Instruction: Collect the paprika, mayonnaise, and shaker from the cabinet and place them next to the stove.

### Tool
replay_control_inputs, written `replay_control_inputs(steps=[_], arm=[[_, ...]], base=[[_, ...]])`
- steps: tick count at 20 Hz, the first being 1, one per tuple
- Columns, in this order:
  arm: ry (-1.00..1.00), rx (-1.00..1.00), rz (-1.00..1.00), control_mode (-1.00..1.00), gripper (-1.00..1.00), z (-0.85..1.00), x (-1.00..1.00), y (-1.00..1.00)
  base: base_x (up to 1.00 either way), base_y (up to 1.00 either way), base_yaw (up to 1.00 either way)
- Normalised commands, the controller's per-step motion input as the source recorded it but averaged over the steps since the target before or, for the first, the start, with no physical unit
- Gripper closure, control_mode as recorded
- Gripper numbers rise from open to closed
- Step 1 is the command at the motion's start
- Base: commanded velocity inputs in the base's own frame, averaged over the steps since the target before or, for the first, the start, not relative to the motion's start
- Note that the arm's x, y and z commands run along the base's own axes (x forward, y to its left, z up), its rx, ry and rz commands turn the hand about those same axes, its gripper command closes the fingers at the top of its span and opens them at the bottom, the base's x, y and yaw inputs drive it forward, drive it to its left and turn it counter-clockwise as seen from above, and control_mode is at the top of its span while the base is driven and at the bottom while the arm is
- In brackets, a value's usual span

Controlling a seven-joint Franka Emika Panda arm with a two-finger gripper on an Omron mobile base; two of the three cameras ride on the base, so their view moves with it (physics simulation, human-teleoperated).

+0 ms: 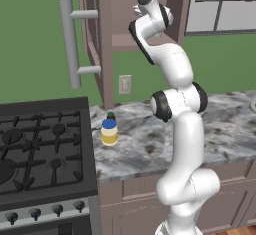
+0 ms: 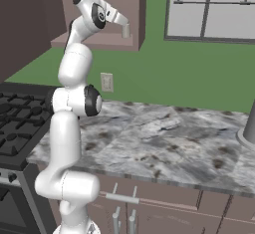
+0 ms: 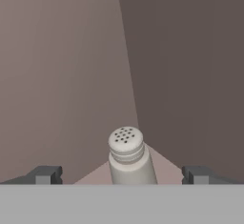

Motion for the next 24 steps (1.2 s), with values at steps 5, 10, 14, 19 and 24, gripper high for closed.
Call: replay_control_inputs(steps=[5,10,14,19,24], arm=[[0.00,0.00,0.00,-1.00,-1.00,-0.09,0.06,0.00],[0.00,0.00,0.00,-1.00,-1.00,-0.05,0.11,0.00],[0.00,0.00,0.00,-1.00,-1.00,-0.03,0.14,-0.05],[0.00,0.00,0.00,-1.00,-1.00,-0.01,0.13,-0.06],[0.00,0.00,0.00,-1.00,-1.00,0.00,0.12,-0.09]], base=[[0.00,0.00,0.00],[0.00,0.00,0.00],[0.00,0.00,0.00],[0.00,0.00,0.00],[0.00,0.00,0.00]])
